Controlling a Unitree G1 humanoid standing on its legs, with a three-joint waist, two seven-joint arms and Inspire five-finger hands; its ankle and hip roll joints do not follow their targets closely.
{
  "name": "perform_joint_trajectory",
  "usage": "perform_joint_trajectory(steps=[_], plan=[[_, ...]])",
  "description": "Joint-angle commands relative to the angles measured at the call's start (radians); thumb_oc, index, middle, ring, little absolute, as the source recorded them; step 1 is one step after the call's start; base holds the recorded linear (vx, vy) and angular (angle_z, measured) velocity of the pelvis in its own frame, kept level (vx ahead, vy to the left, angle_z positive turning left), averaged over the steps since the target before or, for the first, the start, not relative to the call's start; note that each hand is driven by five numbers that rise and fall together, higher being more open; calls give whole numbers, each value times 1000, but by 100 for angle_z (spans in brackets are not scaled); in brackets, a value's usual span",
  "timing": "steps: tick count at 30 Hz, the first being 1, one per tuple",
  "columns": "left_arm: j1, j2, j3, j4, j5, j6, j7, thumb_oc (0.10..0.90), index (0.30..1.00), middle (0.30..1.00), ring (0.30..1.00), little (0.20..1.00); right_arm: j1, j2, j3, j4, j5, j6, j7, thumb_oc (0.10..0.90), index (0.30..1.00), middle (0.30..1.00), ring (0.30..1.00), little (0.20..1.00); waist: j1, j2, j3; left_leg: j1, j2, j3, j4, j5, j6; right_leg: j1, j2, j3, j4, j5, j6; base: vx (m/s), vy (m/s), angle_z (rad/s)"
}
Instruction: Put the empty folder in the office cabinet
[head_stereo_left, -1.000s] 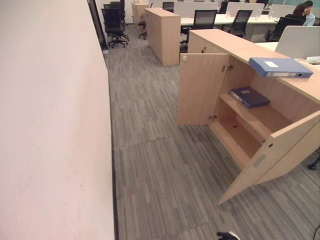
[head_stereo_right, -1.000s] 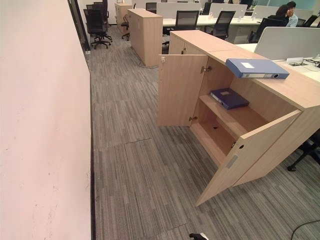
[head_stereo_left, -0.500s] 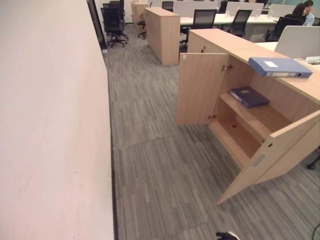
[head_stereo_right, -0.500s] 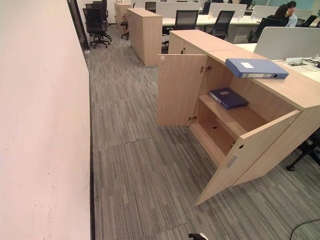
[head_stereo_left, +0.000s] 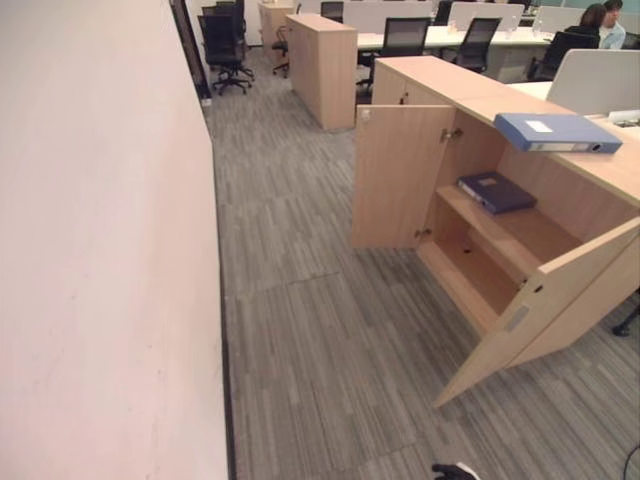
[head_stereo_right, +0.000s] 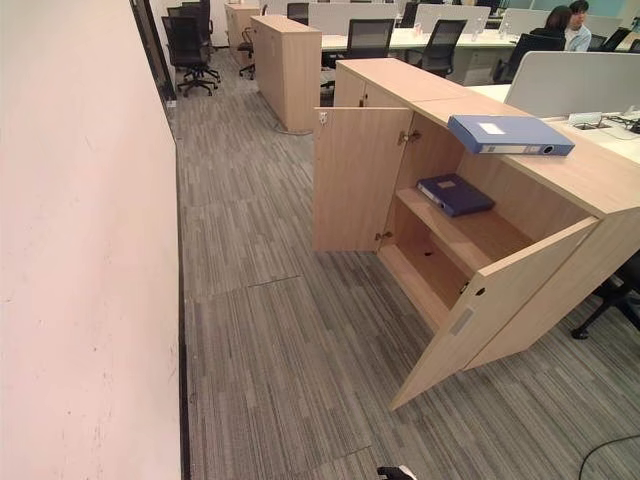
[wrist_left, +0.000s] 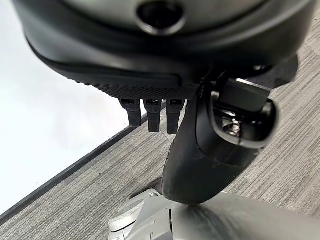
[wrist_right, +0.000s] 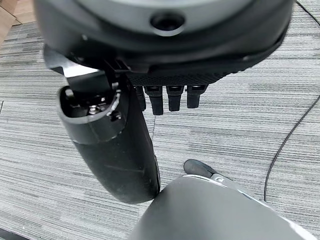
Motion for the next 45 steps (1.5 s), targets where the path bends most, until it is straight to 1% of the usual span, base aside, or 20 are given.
perform_joint_trajectory(steps=[1,6,9,11,14,15,16,20,27,30,32,33,34,35,37,38,39,41,43,45], plan=[[-33,-62,-16,44,10,-10,-37,800,900,900,900,900,-6,-18,49,42,2,13,22,800,900,900,900,900,-22,11,-7,24,42,35,-7,-86,-33,-29,-2,-26,5,-43,61,30,-57,0],[-64,-49,4,36,-37,-2,-21,800,900,900,900,900,-35,-30,36,42,33,12,9,800,900,900,900,900,-10,-23,52,-141,76,49,294,-148,-53,-44,2,-33,42,-56,19,-62,-111,1],[-70,-41,15,27,-45,-3,2,800,900,900,900,900,-42,-43,24,48,42,15,-4,800,900,900,900,900,9,-32,87,-266,107,28,526,-71,-53,-15,18,-48,46,-74,-11,16,-111,18],[-66,-38,24,24,-56,-6,11,800,900,900,900,900,-49,-50,24,49,42,19,-8,800,900,900,900,900,22,-33,105,-334,106,8,566,-44,-37,1,22,-52,51,-85,-20,73,-42,1],[-51,-31,43,32,-64,-9,18,800,900,900,900,900,-50,-59,18,43,47,19,-7,800,900,900,900,900,42,-39,104,-373,100,0,457,-11,-40,24,19,-34,45,-106,-14,193,46,-4],[-42,-32,50,39,-67,-12,22,800,900,900,900,900,-52,-63,15,37,50,18,-10,800,900,900,900,900,51,-29,104,-381,109,-12,343,56,-59,40,23,-29,38,-119,-11,137,53,-2],[-42,-32,50,39,-67,-12,22,800,900,900,900,900,-52,-63,15,37,50,18,-10,800,900,900,900,900,51,-29,105,-380,109,-11,342,57,-59,40,22,-29,38,-119,-11,213,94,2],[-31,-46,65,47,-72,-13,38,800,900,900,900,900,-52,-66,0,47,54,14,-20,800,900,900,900,900,77,10,121,-419,123,-9,28,172,-106,131,30,13,12,-159,3,274,124,10],[4,-45,96,75,-46,-14,43,800,900,900,900,900,-20,-54,-19,82,23,24,-1,800,900,900,900,900,91,27,42,-357,159,83,-7,233,-124,195,-17,26,5,-196,43,348,180,-35],[3,-34,103,78,-40,-15,44,800,900,900,900,900,-16,-47,-20,90,10,26,11,800,900,900,900,900,106,7,0,-338,130,114,-2,206,-96,203,-94,-1,27,-179,96,437,262,-25],[0,-24,101,75,-33,-17,42,800,900,900,900,900,-22,-36,-14,86,4,27,20,800,900,900,900,900,121,-16,-19,-309,79,132,18,159,-57,187,-174,-13,99,-114,142,427,295,-18],[0,-24,101,75,-33,-17,42,800,900,900,900,900,-23,-36,-14,86,4,27,20,800,900,900,900,900,123,-14,-21,-311,82,132,18,159,-57,185,-172,-11,98,-112,142,329,258,-11],[-1,-17,100,72,-31,-17,41,800,900,900,900,900,-28,-33,-16,79,2,28,22,800,900,900,900,900,130,-25,-29,-292,41,135,32,122,-28,167,-217,-22,158,-46,162,198,159,-9],[-1,-18,100,72,-31,-17,41,800,900,900,900,900,-28,-33,-16,79,2,28,22,800,900,900,900,900,132,-23,-31,-295,44,135,33,122,-29,164,-215,-20,157,-44,162,306,256,0],[-2,-13,102,70,-31,-16,42,800,900,900,900,900,-41,-37,-23,72,3,26,21,800,900,900,900,900,137,-27,-36,-276,-3,137,49,83,-1,134,-263,-37,245,73,180,254,280,12],[-5,-14,98,69,-31,-13,39,800,900,900,900,900,-55,-41,-23,66,5,26,23,800,900,900,900,900,141,-17,-32,-249,-37,131,53,49,30,75,-304,-57,395,189,177,222,286,10],[-5,-14,99,69,-31,-13,39,800,900,900,900,900,-55,-41,-23,66,5,26,23,800,900,900,900,900,142,-15,-34,-252,-35,131,54,49,30,72,-302,-55,393,191,177,236,338,7],[-4,-11,87,67,-25,-5,34,800,900,900,900,900,-73,-45,-23,52,13,23,14,800,900,900,900,900,127,19,-5,-153,-80,111,25,5,83,-13,-351,-100,648,270,150,306,411,25],[0,-7,88,70,-24,-2,29,800,900,900,900,900,-77,-43,-26,44,16,22,14,800,900,900,900,900,116,19,9,-103,-98,91,7,-25,90,-62,-375,-107,739,243,161,284,250,41],[8,-11,87,76,-23,-4,23,800,900,900,900,900,-84,-42,-21,21,26,12,13,800,900,900,900,900,75,72,40,-39,-52,63,-2,-30,81,-209,-297,-151,755,71,83,180,72,19]])
